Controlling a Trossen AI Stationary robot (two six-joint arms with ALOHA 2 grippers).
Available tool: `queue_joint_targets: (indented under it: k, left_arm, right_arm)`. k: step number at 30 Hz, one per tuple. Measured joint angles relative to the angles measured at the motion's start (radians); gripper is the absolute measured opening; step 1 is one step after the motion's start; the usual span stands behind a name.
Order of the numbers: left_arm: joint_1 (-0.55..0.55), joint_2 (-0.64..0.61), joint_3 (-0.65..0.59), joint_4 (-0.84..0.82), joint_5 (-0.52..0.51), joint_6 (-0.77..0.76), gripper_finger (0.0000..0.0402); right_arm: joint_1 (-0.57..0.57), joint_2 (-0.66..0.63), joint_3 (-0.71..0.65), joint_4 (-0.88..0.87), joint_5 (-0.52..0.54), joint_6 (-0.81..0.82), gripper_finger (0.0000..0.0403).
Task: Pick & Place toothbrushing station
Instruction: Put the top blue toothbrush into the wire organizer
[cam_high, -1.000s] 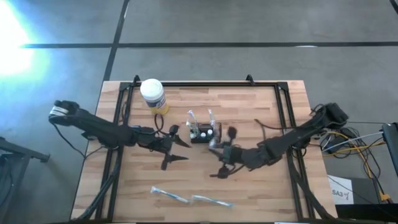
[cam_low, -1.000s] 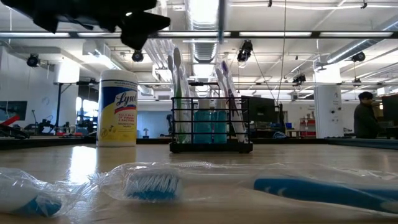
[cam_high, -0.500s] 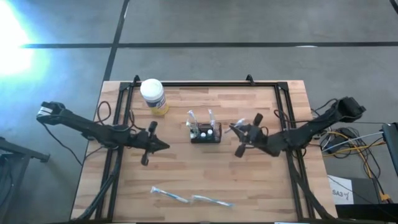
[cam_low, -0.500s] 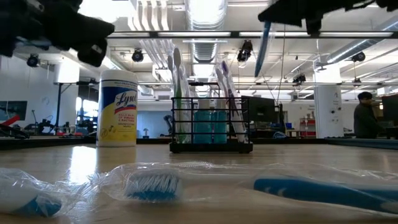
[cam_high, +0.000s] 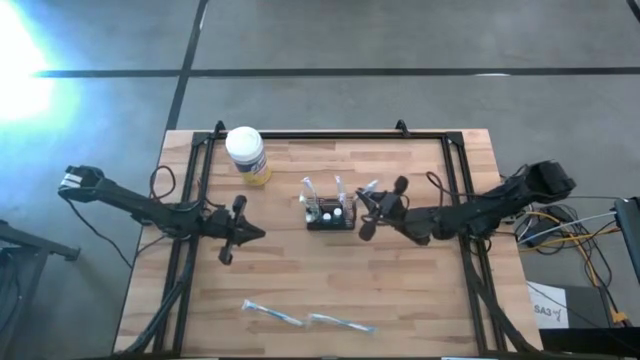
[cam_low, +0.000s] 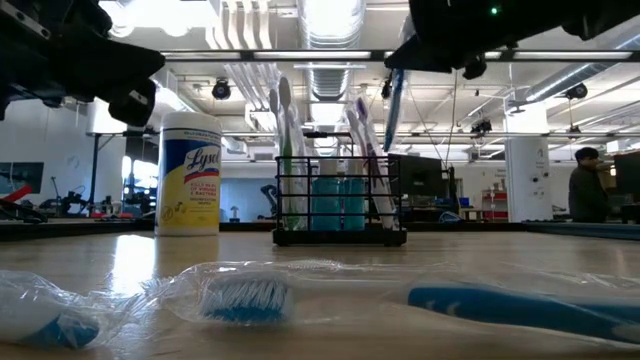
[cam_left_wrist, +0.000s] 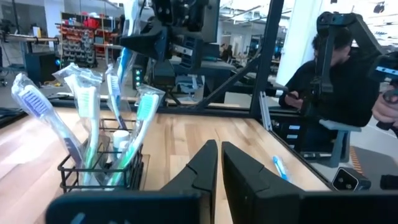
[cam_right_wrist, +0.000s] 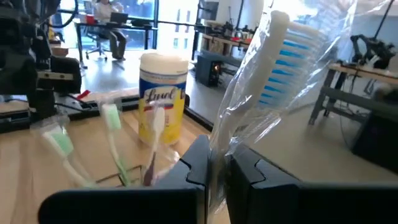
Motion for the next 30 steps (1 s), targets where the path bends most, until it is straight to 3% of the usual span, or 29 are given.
queue_joint_targets:
  k: [8,30]
  left_arm:
    - [0.0,0.003,0.0,0.001,0.0,-0.002,0.0028]
    - [0.0,0.004,-0.001,-0.013,0.011,-0.003,0.0028]
  right_arm:
    - [-0.018,0.081,0.074,-0.025,0.009,-0.025,0.0014]
    - [-0.061,0.281,0.073,-0.043,0.002,0.217,0.0014]
